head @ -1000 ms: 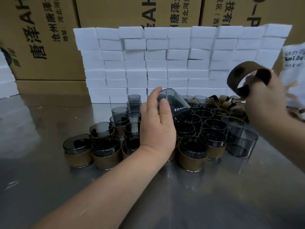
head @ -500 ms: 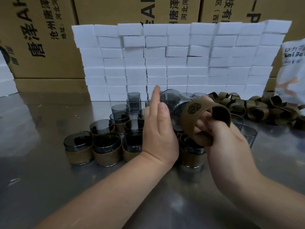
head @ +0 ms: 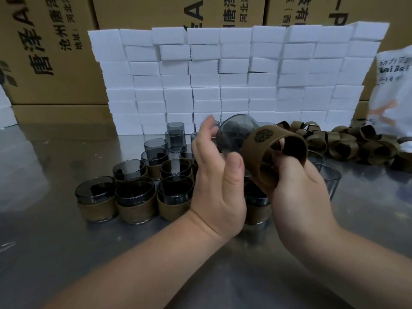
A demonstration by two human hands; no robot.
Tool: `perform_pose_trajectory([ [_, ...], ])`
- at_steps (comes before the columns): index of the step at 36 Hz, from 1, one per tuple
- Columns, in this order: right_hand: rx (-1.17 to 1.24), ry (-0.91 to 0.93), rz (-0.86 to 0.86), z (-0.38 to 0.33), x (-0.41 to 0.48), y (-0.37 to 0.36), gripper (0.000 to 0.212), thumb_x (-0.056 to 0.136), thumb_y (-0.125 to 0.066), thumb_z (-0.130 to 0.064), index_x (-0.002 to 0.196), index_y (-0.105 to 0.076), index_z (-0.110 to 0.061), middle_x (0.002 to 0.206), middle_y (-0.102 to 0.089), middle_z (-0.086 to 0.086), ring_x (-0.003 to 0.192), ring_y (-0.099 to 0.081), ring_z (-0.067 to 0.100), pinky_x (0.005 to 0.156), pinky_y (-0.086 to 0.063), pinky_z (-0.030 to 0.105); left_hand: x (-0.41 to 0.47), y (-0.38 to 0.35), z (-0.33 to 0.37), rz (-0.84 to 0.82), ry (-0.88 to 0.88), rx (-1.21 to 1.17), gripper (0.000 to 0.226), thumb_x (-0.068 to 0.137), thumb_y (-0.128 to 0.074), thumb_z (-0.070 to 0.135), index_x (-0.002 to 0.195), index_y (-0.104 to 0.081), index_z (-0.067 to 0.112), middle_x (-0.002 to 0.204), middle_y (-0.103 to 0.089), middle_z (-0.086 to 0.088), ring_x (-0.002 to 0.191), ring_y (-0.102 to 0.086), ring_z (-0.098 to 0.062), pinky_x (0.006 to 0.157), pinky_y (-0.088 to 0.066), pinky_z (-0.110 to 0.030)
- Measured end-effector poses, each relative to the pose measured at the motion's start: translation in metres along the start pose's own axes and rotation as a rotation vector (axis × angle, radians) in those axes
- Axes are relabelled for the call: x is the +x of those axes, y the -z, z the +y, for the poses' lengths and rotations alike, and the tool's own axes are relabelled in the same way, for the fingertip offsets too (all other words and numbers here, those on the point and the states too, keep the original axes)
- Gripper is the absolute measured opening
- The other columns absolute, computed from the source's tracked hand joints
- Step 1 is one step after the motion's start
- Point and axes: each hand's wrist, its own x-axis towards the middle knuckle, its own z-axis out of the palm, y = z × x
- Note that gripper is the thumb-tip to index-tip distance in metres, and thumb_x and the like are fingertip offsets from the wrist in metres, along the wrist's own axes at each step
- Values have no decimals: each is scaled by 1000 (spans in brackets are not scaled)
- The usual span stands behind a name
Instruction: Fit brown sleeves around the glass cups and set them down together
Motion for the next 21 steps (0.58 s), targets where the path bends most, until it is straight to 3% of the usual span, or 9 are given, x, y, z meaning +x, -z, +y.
perform_pose_trajectory([
  [3,-30,1,16,2,1,4,35,94,-43,-14,70,-65,-27,63,-66,-27,65,-61,-15,50,-42,2,-5,2,2,-128,-40,74,78,78,-17,80,135,-10,27,138,-34,-26,121,-45,-35,99,-39,-50],
  [5,-34,15,21,1,1,4,35,94,-43,-14,70,-64,-27,59,-64,-29,61,-58,-18,47,-38,-1,-6,2,2,-154,-109,200,86,82,-16,75,141,-15,11,144,-25,-27,132,-32,-16,110,-29,-29],
  [7,-21,23,4,1,2,4,34,93,-43,-13,72,-64,-28,61,-65,-29,62,-58,-17,47,-37,0,-6,1,6,-132,-166,342,90,88,-18,68,142,-19,-4,148,-18,-25,127,-28,-11,103,-23,-17],
  [9,-36,24,-23,0,2,3,32,94,-44,-16,74,-65,-29,64,-64,-31,64,-58,-19,48,-37,-1,-6,0,9,-124,-140,381,82,88,-28,54,142,-19,-7,150,-17,-24,125,-25,-15,98,-23,-15],
  [11,-34,23,-49,0,2,3,33,94,-44,-19,73,-66,-30,67,-65,-31,67,-59,-18,51,-40,0,-4,0,9,-119,-100,386,77,84,-29,42,143,-18,-6,150,-20,-24,127,-21,-13,99,-15,-2],
  [13,10,1,-89,0,1,1,25,92,-48,-25,81,-70,-31,77,-70,-22,72,-64,-9,59,-47,8,-2,1,8,-112,-64,369,75,81,-26,38,143,-20,-5,149,-24,-23,125,-24,-12,93,-10,5],
  [17,53,-16,-182,2,0,-2,27,78,-51,-34,98,-68,-29,94,-72,-13,92,-67,2,81,-50,25,2,2,7,-56,-33,285,76,76,-23,35,142,-26,-3,148,-31,-17,122,-30,-1,91,-13,8],
  [19,42,20,-203,1,1,-2,28,75,-51,-31,97,-67,-27,93,-72,-11,91,-67,3,80,-51,23,5,2,8,-28,1,220,78,74,-23,37,143,-27,2,148,-34,-11,122,-27,9,95,-17,5],
  [21,25,53,-214,0,2,-1,29,73,-52,-27,98,-66,-25,89,-72,-11,87,-66,1,75,-50,17,6,2,9,-23,18,190,78,73,-23,37,143,-28,5,146,-37,-9,130,-30,1,104,-22,-4],
])
